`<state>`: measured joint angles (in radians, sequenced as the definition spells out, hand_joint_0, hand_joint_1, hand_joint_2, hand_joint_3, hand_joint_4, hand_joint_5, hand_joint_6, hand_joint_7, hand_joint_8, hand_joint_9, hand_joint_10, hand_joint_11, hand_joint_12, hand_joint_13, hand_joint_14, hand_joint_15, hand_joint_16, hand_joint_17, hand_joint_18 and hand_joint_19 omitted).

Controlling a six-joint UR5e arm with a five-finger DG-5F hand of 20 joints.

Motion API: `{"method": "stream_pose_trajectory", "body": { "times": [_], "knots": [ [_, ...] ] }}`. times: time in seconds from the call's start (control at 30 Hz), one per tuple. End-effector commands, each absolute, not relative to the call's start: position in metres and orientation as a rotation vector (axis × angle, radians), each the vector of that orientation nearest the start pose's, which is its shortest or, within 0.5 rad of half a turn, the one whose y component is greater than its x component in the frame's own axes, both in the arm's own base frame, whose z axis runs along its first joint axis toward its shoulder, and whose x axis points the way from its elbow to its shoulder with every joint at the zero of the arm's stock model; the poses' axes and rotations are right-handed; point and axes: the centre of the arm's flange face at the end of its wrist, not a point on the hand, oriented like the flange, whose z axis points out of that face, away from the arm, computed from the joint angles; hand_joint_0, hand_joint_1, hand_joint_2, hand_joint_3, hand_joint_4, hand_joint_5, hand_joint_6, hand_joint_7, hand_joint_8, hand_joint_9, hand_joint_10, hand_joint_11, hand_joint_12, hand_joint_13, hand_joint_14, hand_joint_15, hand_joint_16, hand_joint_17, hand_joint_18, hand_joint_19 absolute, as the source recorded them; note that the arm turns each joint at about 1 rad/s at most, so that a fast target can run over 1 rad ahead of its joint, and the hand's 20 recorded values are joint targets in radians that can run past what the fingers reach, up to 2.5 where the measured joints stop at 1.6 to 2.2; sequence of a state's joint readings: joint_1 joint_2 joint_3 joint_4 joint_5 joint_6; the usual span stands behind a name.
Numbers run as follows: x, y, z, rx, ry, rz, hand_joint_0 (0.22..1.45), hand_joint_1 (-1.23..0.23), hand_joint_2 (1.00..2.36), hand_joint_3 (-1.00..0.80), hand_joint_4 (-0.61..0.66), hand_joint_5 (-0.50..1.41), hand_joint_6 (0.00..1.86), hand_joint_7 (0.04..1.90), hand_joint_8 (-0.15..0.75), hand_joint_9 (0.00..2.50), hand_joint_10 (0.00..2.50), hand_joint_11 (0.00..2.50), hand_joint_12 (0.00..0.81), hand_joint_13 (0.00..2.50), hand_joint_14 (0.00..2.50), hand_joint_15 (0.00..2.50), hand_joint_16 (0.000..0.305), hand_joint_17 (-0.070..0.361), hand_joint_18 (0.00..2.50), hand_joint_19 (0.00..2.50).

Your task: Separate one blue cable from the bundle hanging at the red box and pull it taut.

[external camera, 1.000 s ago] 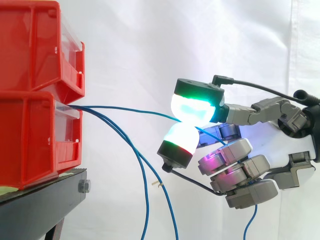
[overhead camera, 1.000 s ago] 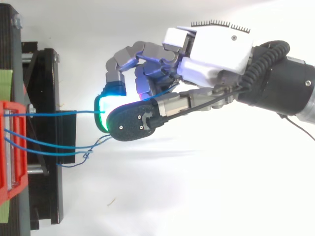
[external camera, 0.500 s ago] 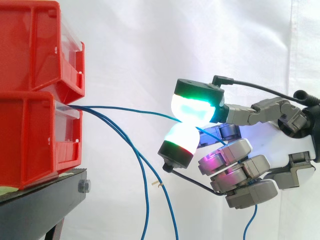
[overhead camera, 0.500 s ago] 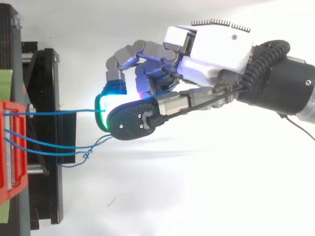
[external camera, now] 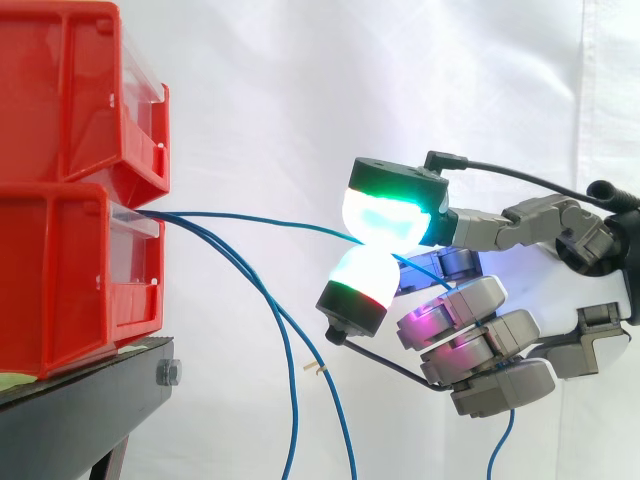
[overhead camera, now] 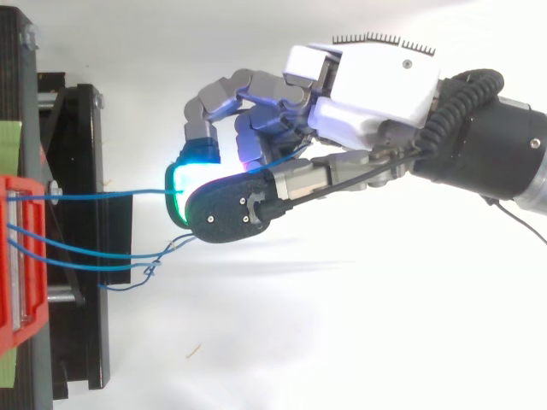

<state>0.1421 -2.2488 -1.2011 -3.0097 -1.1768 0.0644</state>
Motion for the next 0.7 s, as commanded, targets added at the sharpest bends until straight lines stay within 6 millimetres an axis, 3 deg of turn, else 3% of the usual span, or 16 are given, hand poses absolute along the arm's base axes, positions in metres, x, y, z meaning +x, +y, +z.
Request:
{"method": "stream_pose_trajectory", "body": {
  "times": [0.0, 0.67],
  "knots": [
    [0.7305, -0.0684, 0.2602, 1.449, 1.122, 0.948, 0.81, -0.73, 1.01, -0.41, -0.14, -0.19, 0.97, 1.44, 0.277, 0.55, 2.5, 1.02, 0.321, 0.7, 2.5, 1.27, 0.031, 0.07, 1.2, 1.96],
    [0.7304, -0.0695, 0.2602, 1.45, 1.121, 0.947, 0.8, -0.74, 1.01, -0.4, -0.14, -0.19, 0.97, 1.43, 0.283, 0.56, 2.5, 1.05, 0.328, 0.71, 2.5, 1.27, 0.032, 0.072, 1.22, 1.97]
  ]
}}
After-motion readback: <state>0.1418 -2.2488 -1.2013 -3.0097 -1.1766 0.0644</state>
